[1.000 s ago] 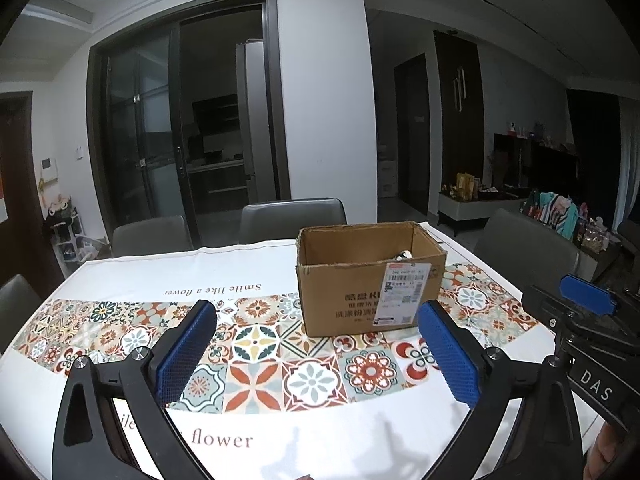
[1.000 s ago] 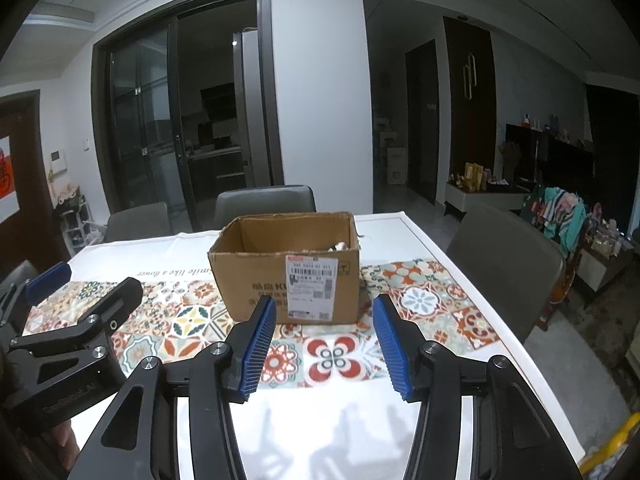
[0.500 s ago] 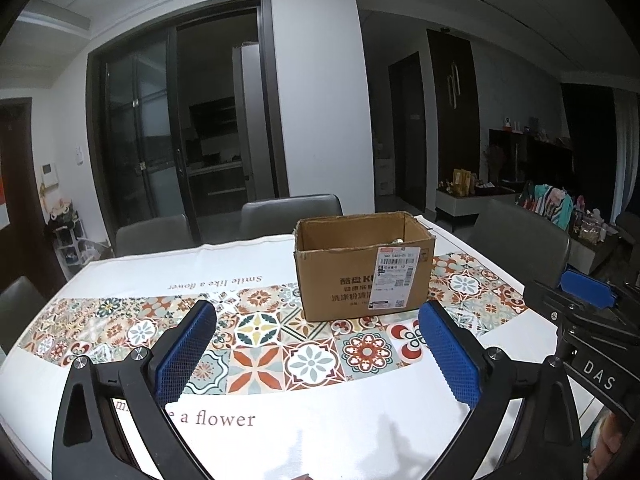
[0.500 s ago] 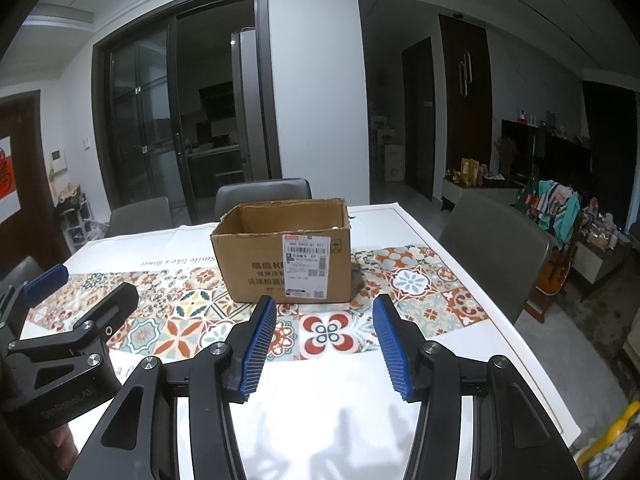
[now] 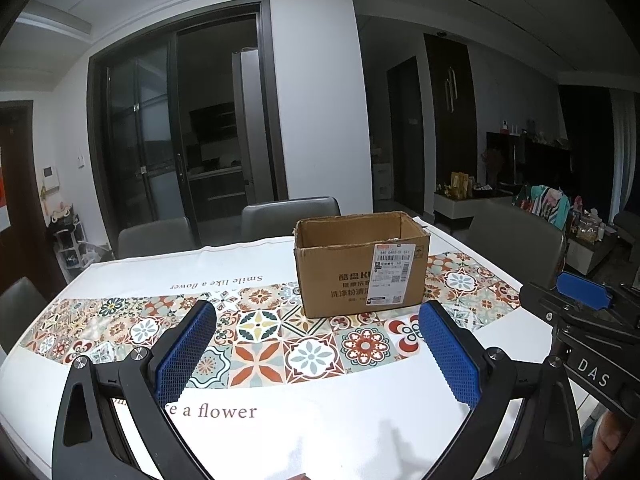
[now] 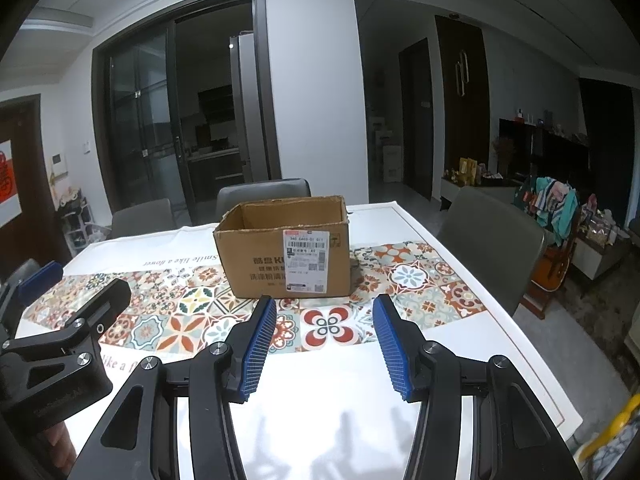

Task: Organize soft objects

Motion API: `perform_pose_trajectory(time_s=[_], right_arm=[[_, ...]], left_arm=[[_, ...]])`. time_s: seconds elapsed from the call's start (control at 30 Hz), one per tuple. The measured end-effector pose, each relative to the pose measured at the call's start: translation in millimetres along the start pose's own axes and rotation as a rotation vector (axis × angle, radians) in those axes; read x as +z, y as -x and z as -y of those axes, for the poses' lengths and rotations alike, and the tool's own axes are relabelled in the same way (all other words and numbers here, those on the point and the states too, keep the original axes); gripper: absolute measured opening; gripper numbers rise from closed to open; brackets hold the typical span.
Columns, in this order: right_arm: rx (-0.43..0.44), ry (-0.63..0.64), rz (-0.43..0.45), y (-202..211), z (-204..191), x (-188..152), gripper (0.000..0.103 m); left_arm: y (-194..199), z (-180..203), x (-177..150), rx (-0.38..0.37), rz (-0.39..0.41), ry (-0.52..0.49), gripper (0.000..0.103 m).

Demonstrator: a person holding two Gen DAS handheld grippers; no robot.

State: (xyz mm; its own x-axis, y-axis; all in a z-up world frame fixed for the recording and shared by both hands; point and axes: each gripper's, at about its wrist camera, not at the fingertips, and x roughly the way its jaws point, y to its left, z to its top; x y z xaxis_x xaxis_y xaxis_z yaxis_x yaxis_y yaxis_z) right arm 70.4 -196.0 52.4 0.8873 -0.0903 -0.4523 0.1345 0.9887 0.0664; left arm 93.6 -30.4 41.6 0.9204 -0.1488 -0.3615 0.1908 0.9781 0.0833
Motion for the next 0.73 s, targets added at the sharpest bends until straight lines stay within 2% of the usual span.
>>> perform_pose_trajectory(time_s=[0.73], right_arm=[[0.001, 0.009, -0.001, 8.2, -3.6, -15.4, 0.052]], left_arm=[[9.1, -2.5, -22.1, -0.001, -0.002, 0.015, 0.103]])
